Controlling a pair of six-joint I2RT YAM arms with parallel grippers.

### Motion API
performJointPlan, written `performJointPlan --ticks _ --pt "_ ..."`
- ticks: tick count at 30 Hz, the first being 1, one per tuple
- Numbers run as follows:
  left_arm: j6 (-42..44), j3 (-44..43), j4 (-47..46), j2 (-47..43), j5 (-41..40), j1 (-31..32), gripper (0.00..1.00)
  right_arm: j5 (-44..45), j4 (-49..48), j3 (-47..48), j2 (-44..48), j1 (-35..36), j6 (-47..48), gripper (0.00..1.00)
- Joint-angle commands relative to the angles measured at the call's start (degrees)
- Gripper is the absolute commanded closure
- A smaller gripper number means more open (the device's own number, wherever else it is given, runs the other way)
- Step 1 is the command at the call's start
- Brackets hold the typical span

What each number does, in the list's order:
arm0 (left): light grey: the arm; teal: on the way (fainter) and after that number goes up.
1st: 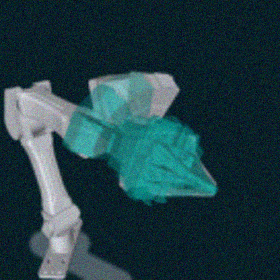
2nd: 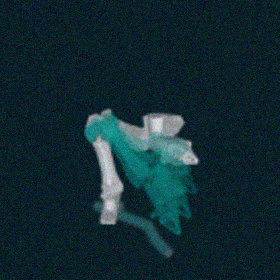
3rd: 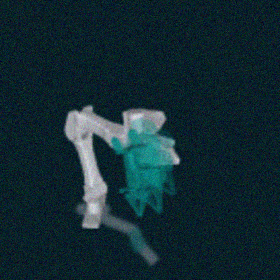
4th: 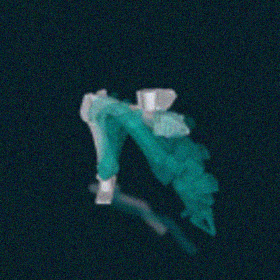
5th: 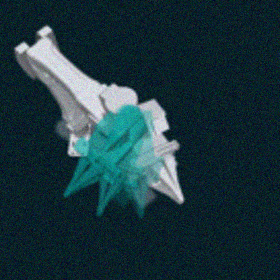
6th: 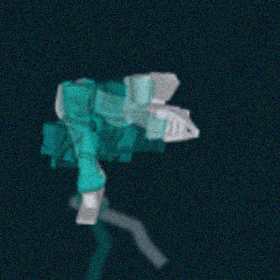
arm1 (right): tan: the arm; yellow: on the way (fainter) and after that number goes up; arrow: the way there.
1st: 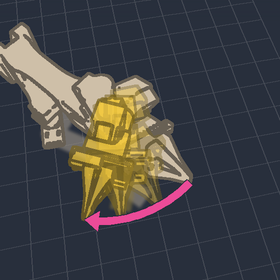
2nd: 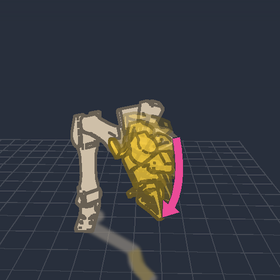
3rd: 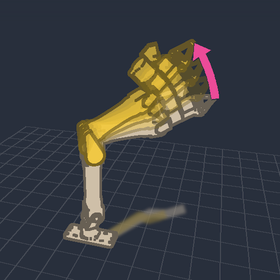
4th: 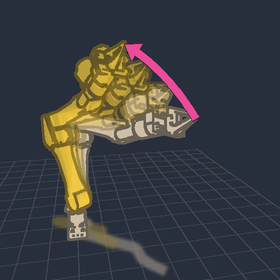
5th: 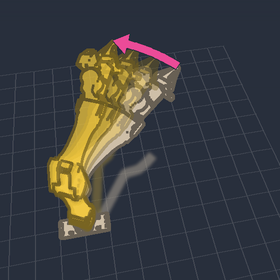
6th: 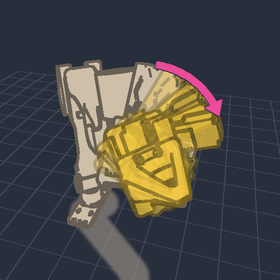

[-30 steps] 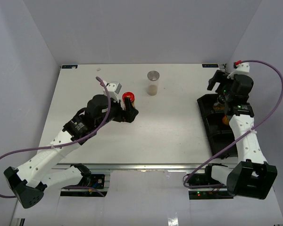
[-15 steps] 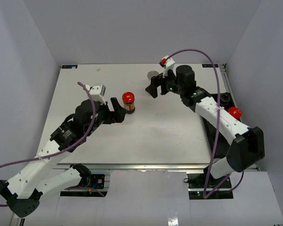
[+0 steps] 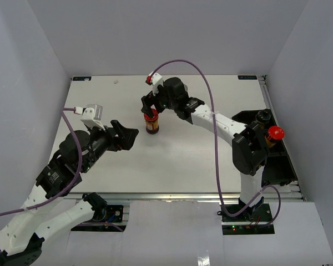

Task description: Organize the condiment bottles

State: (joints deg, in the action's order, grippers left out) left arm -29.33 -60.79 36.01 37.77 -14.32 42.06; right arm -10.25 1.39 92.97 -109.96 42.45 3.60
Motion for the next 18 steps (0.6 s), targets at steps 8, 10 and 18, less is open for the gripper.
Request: performJointPlan --ticks 8,10,18 --pt "1.4 -0.4 -0.2 0.2 -0.1 -0.2 0.02 5.1 -1.5 1.5 -4.2 2.5 3.2 0.10" --pt "1.5 -0.1 -0.4 0.3 0.0 -0.2 0.02 4.5 -1.5 0.7 -4.4 2.7 3.3 0.10" --pt "1.5 0.4 -1.4 0.7 0.1 -0.2 0.02 6.8 -1.7 -2.1 -5.5 3.6 3.8 0.09"
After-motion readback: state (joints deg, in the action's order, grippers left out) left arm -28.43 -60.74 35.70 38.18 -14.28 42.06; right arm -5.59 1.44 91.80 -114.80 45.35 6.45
